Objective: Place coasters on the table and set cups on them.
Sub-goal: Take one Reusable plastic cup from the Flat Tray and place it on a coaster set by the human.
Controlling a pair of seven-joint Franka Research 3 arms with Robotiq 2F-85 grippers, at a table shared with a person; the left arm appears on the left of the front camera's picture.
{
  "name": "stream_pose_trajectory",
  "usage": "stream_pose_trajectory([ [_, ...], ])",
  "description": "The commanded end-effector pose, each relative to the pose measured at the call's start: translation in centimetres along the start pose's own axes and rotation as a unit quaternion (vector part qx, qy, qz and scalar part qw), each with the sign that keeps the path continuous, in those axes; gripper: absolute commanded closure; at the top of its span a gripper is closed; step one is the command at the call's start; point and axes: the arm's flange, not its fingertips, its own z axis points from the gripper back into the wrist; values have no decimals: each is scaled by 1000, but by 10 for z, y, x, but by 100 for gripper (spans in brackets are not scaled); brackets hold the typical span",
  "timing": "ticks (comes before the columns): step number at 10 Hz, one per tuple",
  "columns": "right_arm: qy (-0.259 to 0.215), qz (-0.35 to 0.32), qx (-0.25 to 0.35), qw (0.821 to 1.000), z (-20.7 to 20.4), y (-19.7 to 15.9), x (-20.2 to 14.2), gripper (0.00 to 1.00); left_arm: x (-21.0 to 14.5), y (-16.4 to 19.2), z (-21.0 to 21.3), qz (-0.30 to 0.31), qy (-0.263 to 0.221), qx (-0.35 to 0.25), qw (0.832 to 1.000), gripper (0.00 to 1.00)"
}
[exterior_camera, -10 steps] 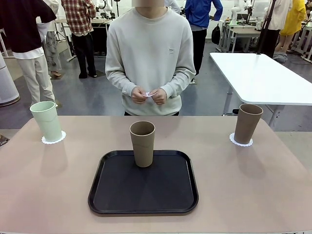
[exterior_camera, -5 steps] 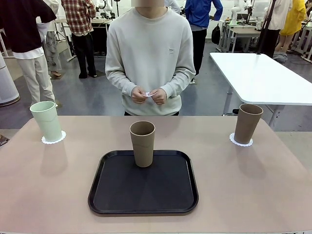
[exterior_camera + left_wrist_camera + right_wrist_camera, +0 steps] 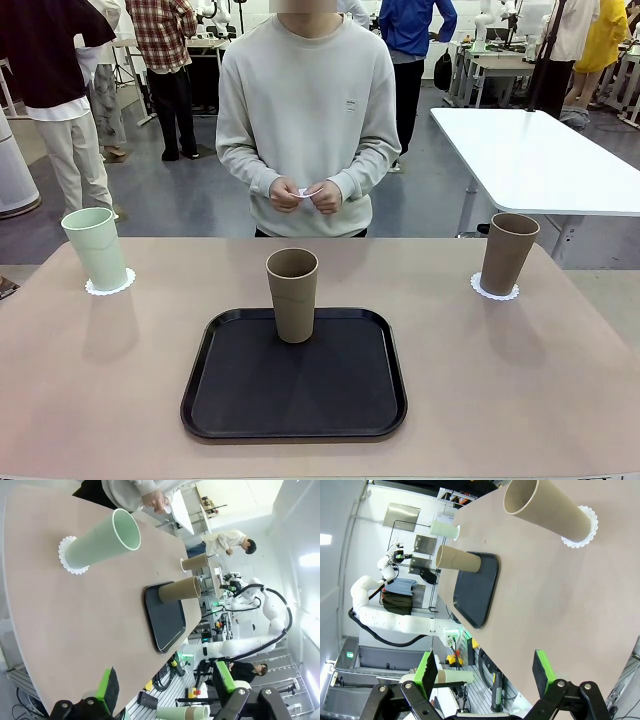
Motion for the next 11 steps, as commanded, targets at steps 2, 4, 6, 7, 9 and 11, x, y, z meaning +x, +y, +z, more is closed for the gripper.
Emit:
stream_pose_trajectory([
  [2, -1, -6, 0, 1000, -1, 2, 1, 0, -1, -1, 3, 4, -5, 4, 1000, 0],
  [4, -1, -6, 0, 1000, -1, 2, 1, 0, -1, -1, 3, 4, -5, 4, 1000, 0],
  [6, -1, -6, 0, 1000, -1, 2, 1, 0, -1, -1, 3, 4, -5, 4, 1000, 0],
  [7, -1, -6, 0, 1000, -1, 2, 1, 0, -1, -1, 3, 4, -5, 4, 1000, 0],
  [9, -1, -6, 0, 1000, -1, 2, 1, 0, -1, -1, 3, 4, -5, 4, 1000, 0],
  [11, -1, -6, 0, 1000, -1, 2, 1, 0, -1, -1, 3, 4, -5, 4, 1000, 0],
])
